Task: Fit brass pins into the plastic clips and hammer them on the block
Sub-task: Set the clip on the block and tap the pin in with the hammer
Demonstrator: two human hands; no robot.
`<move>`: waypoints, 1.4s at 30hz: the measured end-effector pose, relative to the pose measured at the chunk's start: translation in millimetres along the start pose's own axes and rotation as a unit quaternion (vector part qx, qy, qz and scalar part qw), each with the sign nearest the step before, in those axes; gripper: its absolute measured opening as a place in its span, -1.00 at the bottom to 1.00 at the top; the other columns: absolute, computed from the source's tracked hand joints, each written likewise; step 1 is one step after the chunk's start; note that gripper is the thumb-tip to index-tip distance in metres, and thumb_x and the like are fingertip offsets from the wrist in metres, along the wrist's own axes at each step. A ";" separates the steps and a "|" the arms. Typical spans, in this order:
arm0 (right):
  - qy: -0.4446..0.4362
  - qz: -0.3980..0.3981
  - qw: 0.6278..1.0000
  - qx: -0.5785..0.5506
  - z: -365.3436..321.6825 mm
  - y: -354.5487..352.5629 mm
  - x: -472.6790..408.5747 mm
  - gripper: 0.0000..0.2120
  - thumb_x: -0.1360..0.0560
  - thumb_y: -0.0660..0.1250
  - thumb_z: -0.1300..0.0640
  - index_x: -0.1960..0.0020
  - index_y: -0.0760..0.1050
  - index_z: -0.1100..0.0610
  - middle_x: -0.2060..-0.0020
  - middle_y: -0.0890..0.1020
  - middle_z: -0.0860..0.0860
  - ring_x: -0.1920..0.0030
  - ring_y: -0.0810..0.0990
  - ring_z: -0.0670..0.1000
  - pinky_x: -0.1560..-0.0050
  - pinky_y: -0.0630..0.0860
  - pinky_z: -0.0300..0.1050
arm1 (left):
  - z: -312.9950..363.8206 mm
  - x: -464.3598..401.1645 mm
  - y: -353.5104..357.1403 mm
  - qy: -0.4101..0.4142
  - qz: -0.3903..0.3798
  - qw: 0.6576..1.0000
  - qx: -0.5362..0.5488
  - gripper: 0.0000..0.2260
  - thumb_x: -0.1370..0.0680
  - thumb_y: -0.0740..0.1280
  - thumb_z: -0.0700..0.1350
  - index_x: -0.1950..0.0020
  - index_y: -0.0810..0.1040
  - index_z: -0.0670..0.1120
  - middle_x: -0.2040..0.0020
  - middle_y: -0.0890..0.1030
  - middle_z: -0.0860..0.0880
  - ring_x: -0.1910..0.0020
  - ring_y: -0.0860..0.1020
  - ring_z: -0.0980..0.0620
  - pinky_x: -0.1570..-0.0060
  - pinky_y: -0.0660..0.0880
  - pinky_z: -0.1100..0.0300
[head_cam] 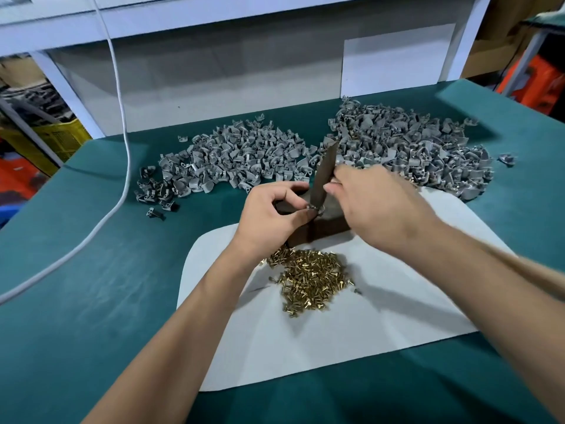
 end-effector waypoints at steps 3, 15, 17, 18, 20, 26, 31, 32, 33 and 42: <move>-0.007 0.050 0.999 0.009 3.9 -21.2 -7.9 -0.77 -0.69 0.11 -0.11 -0.08 0.47 -0.02 0.39 0.35 -0.07 0.37 0.38 0.11 0.26 0.35 -0.01 | -1.2 -0.8 -2.0 -0.007 -0.002 1.000 -0.012 -0.93 -0.43 0.57 -0.32 0.21 0.70 -0.23 -0.18 0.69 -0.07 -0.15 0.65 0.15 -0.20 0.52 0.30; -0.012 0.124 0.991 -0.049 0.3 -25.0 -0.3 -0.77 -0.70 0.10 -0.06 -0.08 0.44 0.05 0.36 0.46 0.01 0.38 0.43 0.15 0.30 0.45 0.01 | -3.3 -1.6 -0.4 -0.003 -0.007 1.000 -0.003 -0.91 -0.43 0.56 -0.33 0.22 0.69 -0.22 -0.18 0.68 -0.05 -0.09 0.66 0.19 -0.09 0.53 0.36; -0.013 0.028 0.999 -0.024 -3.4 -3.0 0.7 -0.74 -0.71 0.08 -0.06 -0.10 0.45 0.06 0.32 0.44 0.00 0.30 0.46 0.16 0.22 0.45 0.04 | -2.4 -1.0 -0.1 -0.004 -0.009 1.000 0.001 -0.92 -0.43 0.55 -0.35 0.20 0.70 -0.24 -0.19 0.68 -0.08 -0.09 0.67 0.16 -0.11 0.54 0.34; -0.009 -0.002 1.000 -0.005 -0.4 0.0 -0.8 -0.74 -0.71 0.07 -0.08 -0.11 0.46 0.04 0.31 0.42 -0.01 0.25 0.46 0.18 0.19 0.42 0.03 | -2.8 -0.8 0.4 -0.006 -0.010 1.000 -0.001 -0.93 -0.43 0.55 -0.35 0.20 0.70 -0.25 -0.19 0.68 -0.08 -0.09 0.67 0.18 -0.11 0.53 0.34; -0.013 0.008 1.000 0.021 4.0 -12.4 -7.9 -0.75 -0.70 0.07 -0.11 -0.10 0.46 -0.01 0.32 0.39 -0.03 0.23 0.45 0.19 0.20 0.40 0.03 | -3.4 -0.3 -0.5 -0.009 -0.008 1.000 -0.006 -0.93 -0.44 0.55 -0.34 0.20 0.70 -0.24 -0.19 0.67 -0.07 -0.08 0.65 0.27 -0.08 0.51 0.40; -0.010 0.058 0.998 -0.014 -2.0 0.1 -3.1 -0.77 -0.71 0.09 -0.07 -0.10 0.42 0.05 0.40 0.36 -0.05 0.37 0.40 0.13 0.27 0.36 -0.01 | -4.7 -0.1 -0.8 -0.008 -0.004 1.000 0.008 -0.93 -0.43 0.55 -0.36 0.18 0.69 -0.30 -0.16 0.68 -0.04 0.00 0.69 0.18 -0.06 0.56 0.31; -0.052 0.024 0.998 -0.029 10.1 -4.4 -7.6 -0.81 -0.67 0.15 -0.12 -0.04 0.49 -0.07 0.30 0.48 -0.09 0.24 0.48 0.09 0.22 0.36 -0.02 | -0.6 2.2 -1.6 0.008 0.002 1.000 -0.017 -0.93 -0.44 0.56 -0.32 0.20 0.71 -0.21 -0.16 0.69 -0.04 -0.14 0.66 0.11 -0.24 0.58 0.05; -0.077 0.022 0.996 -0.045 11.9 -7.0 -5.7 -0.83 -0.66 0.20 -0.12 0.03 0.49 -0.09 0.27 0.54 -0.12 0.24 0.51 0.03 0.24 0.37 -0.04 | 0.0 1.8 -2.5 0.017 0.008 1.000 -0.025 -0.93 -0.43 0.57 -0.30 0.21 0.72 -0.18 -0.14 0.70 -0.01 -0.14 0.65 0.13 -0.24 0.57 0.06; -0.098 0.011 0.993 -0.071 14.1 -9.4 -3.1 -0.84 -0.63 0.26 -0.11 0.09 0.49 -0.10 0.26 0.57 -0.16 0.26 0.52 -0.07 0.27 0.36 -0.09 | 0.5 1.5 -3.0 0.025 0.014 0.999 -0.034 -0.93 -0.43 0.57 -0.28 0.21 0.73 -0.16 -0.13 0.70 0.02 -0.15 0.65 0.14 -0.25 0.55 0.06; -0.127 -0.225 0.961 -0.095 47.6 15.8 18.6 -0.76 -0.33 0.59 0.24 0.12 0.68 -0.04 0.33 0.67 -0.20 0.30 0.61 -0.24 0.29 0.44 -0.42 | -3.5 -0.7 -4.9 0.027 0.023 0.999 -0.032 -0.94 -0.51 0.51 -0.21 0.16 0.76 -0.11 -0.12 0.72 0.09 -0.24 0.59 0.10 -0.34 0.45 -0.07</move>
Point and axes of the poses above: each hand's wrist, its own x-axis away from the middle knuckle, its own y-axis out of the palm, z = x × y, the point moved 8 cm from there along -x, towards the middle knuckle
